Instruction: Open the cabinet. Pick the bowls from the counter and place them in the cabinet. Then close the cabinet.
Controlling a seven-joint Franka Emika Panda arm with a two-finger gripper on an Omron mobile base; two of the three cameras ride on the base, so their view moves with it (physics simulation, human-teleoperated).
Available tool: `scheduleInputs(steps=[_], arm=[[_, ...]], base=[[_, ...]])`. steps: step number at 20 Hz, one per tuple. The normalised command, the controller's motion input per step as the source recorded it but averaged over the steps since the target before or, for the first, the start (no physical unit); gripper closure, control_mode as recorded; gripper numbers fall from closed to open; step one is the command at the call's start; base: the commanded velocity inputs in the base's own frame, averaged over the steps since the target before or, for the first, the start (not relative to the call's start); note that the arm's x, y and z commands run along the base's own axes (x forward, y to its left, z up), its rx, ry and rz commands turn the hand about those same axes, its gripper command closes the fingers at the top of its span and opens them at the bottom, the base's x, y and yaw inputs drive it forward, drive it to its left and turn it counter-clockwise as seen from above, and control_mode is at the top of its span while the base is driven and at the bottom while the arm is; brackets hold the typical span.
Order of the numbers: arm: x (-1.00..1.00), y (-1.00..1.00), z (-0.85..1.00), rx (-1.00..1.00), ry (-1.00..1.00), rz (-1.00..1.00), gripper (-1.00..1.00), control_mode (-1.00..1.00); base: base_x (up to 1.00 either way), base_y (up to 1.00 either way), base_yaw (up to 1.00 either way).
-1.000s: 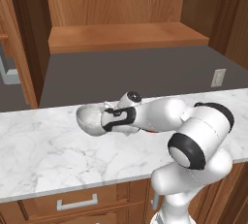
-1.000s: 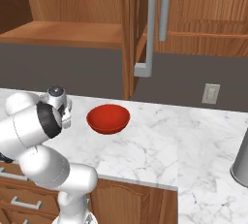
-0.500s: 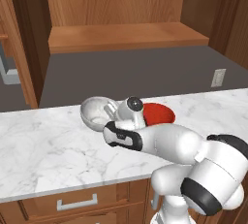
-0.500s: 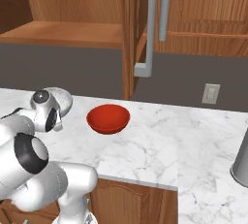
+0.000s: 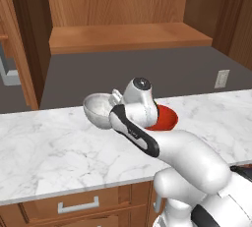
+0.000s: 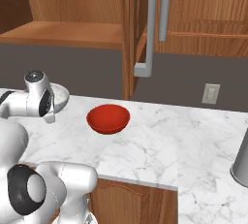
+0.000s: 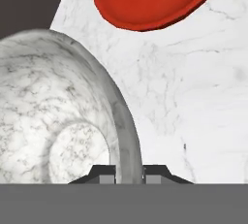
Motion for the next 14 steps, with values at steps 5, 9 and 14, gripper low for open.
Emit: scheduleInputs(steps=[5,9,14], arm=[[-0.60,-0.09,0.62,0.00,0.12,-0.01,1.00,-1.00],[-0.58,-0.16,0.49,0.00,0.01,-0.03,1.00,-1.00],[-0.67,-0.45,0.33,0.00,-0.20,-0.06,1.00,-1.00]], base=[[0.00,0.00,0.00],[0.00,0.00,0.00],[0.00,0.00,0.00]])
